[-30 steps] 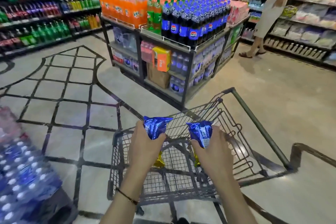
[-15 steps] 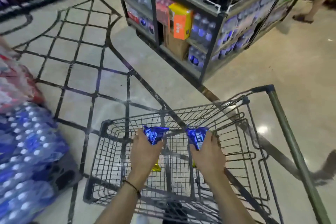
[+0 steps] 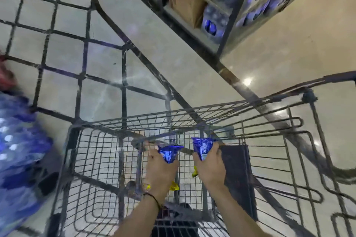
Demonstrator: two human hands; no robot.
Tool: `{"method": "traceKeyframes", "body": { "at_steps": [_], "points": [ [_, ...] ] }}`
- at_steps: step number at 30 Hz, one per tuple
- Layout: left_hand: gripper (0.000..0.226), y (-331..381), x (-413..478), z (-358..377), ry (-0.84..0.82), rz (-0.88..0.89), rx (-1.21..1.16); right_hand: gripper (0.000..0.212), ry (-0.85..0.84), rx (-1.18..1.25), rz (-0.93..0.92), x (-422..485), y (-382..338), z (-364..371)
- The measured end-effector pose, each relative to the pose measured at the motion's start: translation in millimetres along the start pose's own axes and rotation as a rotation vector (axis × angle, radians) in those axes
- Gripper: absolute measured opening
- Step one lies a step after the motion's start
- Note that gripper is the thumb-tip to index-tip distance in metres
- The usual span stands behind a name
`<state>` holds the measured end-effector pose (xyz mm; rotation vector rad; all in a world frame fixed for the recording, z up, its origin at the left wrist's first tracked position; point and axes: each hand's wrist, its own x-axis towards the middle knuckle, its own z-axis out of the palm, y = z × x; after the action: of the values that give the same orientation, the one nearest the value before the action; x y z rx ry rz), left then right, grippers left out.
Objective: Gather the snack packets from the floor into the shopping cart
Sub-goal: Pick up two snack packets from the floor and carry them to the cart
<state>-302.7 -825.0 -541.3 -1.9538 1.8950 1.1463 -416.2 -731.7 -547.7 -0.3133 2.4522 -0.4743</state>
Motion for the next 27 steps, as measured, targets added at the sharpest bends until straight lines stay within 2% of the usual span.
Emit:
{"method": "traceKeyframes", "body": {
  "at_steps": [4, 11, 15, 20, 27],
  "points": [
    [0.087, -30.9, 70.9, 76.3, -0.015, -0.021, 0.013, 0.072, 0.010, -0.029, -0.019, 46.2, 15.6, 55.0],
    [0.074, -5.4, 115.6, 102.3, 0.079, 0.028, 0.007, 0.075, 0.097, -0.078, -0.050, 104.1, 40.1, 112.2],
    [0.074, -11.1, 130.8, 118.0, 0.051, 0.034, 0.054, 0.078, 0.068, -0.113, -0.023, 116.5, 51.4, 126.5],
    [0.060, -10.4, 123.7, 111.8, -0.017, 0.070, 0.099, 0.069, 0.067, -0.153, -0.031, 105.9, 48.9, 122.4],
    [0.036, -13.6, 77.5, 50.0, -0.057, 0.208, 0.232, 0.064, 0.032, -0.289, -0.106, 68.3, 29.2, 71.4]
  ]
}}
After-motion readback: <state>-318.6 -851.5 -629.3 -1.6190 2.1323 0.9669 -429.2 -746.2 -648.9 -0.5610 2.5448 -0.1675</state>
